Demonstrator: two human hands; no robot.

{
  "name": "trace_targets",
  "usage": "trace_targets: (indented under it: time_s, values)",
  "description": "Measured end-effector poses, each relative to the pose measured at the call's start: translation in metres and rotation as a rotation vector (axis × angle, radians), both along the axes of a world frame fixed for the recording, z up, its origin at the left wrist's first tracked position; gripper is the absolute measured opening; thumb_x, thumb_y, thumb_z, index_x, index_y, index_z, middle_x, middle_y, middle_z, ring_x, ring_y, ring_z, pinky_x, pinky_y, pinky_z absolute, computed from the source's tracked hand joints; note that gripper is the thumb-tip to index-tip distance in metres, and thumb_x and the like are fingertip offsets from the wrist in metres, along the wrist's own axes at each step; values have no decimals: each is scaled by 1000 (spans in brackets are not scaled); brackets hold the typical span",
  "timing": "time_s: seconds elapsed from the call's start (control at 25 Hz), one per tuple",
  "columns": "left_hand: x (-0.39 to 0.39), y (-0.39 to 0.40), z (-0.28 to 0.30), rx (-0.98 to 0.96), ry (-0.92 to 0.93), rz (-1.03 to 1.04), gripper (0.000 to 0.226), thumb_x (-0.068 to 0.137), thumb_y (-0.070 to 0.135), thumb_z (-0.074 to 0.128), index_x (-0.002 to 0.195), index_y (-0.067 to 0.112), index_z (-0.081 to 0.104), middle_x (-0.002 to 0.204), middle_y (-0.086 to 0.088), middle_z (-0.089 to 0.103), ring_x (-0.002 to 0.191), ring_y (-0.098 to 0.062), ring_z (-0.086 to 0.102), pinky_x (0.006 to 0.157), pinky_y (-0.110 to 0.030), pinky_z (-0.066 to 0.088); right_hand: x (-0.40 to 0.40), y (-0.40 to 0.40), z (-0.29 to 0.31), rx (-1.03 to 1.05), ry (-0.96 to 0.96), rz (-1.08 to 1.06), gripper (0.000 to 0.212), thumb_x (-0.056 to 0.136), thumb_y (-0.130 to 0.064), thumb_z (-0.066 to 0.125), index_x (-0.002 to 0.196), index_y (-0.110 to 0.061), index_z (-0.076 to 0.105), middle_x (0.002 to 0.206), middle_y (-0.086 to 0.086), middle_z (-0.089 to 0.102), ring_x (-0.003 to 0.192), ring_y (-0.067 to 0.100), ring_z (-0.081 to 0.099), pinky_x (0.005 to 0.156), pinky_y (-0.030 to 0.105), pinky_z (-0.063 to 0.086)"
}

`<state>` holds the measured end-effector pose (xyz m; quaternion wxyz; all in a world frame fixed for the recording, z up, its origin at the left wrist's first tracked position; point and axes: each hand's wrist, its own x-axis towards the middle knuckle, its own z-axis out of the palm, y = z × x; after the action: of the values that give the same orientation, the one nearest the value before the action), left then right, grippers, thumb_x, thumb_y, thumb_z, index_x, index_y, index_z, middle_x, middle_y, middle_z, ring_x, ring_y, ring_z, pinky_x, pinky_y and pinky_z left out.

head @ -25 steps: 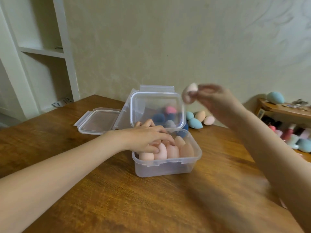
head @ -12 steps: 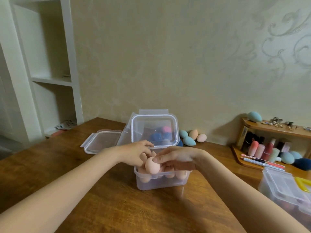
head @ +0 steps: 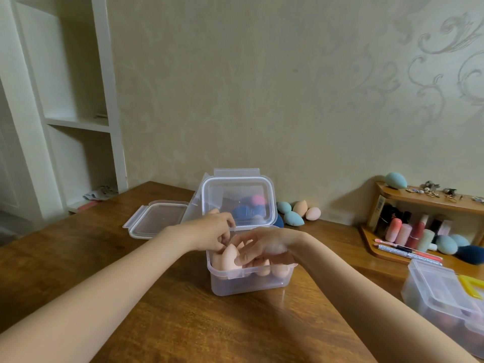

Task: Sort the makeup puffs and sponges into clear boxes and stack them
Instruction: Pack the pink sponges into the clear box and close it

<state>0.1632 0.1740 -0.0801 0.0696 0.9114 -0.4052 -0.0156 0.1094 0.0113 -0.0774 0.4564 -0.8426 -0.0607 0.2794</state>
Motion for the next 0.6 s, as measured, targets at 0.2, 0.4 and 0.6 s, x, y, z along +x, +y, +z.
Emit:
trace_targets:
  time_s: [0.2, 0.4, 0.6]
  values:
    - [1, 5, 16, 52, 233, 8, 25, 91, 18, 55, 107, 8, 71, 149, 5, 30, 138, -15, 26, 107, -29, 29, 3, 19, 2, -283, -133, 28, 37, 85, -6, 62, 120, -18, 57, 128, 9, 55, 116, 22, 52, 100, 34, 44]
    - [-5, 5, 20, 188, 263, 52, 30, 85, 21, 64, 113, 10, 68, 156, 7, 15, 140, -18, 25, 104, -30, 32, 5, 22, -1, -358, -219, 38, 37, 84, -12, 64, 120, -18, 57, 128, 9, 56, 120, 26, 52, 105, 42, 44]
    - [-14, -6, 11, 136, 66, 109, 22, 85, 6, 62, 106, 1, 68, 141, -5, 41, 115, -25, 53, 87, -27, 47, -1, 17, 3, -264, -172, 24, 40, 83, -4, 63, 121, -17, 58, 128, 10, 56, 122, 27, 51, 107, 42, 42]
